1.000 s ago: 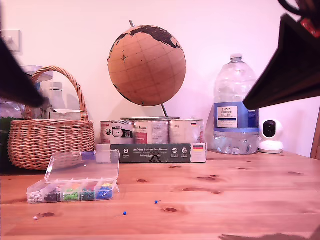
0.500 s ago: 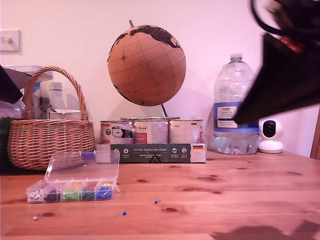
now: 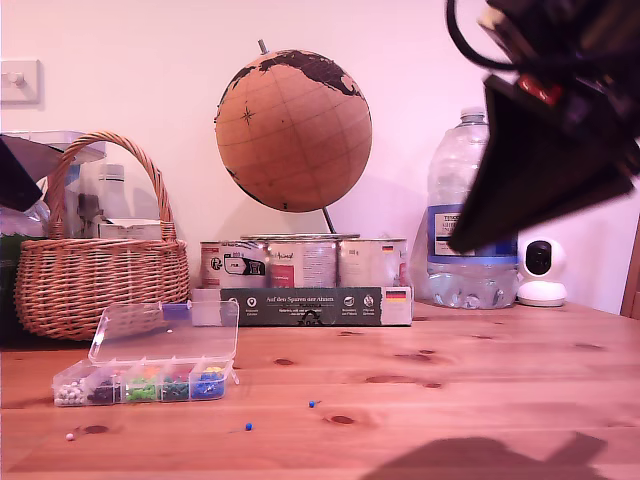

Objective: Sort the loose pins on the table into their correct compartments

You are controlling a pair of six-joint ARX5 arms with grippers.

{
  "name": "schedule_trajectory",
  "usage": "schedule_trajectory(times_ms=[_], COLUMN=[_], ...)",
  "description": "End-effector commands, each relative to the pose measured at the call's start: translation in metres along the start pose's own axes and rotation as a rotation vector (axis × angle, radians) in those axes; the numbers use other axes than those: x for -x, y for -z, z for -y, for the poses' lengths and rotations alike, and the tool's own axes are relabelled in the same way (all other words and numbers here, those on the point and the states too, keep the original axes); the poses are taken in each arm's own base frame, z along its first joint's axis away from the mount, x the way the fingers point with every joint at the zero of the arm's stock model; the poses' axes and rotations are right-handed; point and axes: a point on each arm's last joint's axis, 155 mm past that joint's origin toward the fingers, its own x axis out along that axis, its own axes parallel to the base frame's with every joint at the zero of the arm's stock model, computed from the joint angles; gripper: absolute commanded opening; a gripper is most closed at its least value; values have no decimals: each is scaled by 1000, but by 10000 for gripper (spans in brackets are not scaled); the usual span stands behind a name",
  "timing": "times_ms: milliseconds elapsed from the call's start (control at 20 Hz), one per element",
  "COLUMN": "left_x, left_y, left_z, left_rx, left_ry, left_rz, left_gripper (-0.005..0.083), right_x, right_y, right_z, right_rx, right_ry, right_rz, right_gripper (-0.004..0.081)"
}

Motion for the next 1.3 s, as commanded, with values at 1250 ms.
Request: schedule_trajectory(times_ms=[1250], left_x=[-64], left_y=[38], left_z=[-48], left_rx=[319], left_ry=[-191], left_rz=[-616], left_gripper=[235], right_x=[-21], right_y=[10], right_z=[-7], right_rx=[45], right_ry=[-44], right_rz=[-89], right_gripper=[-12])
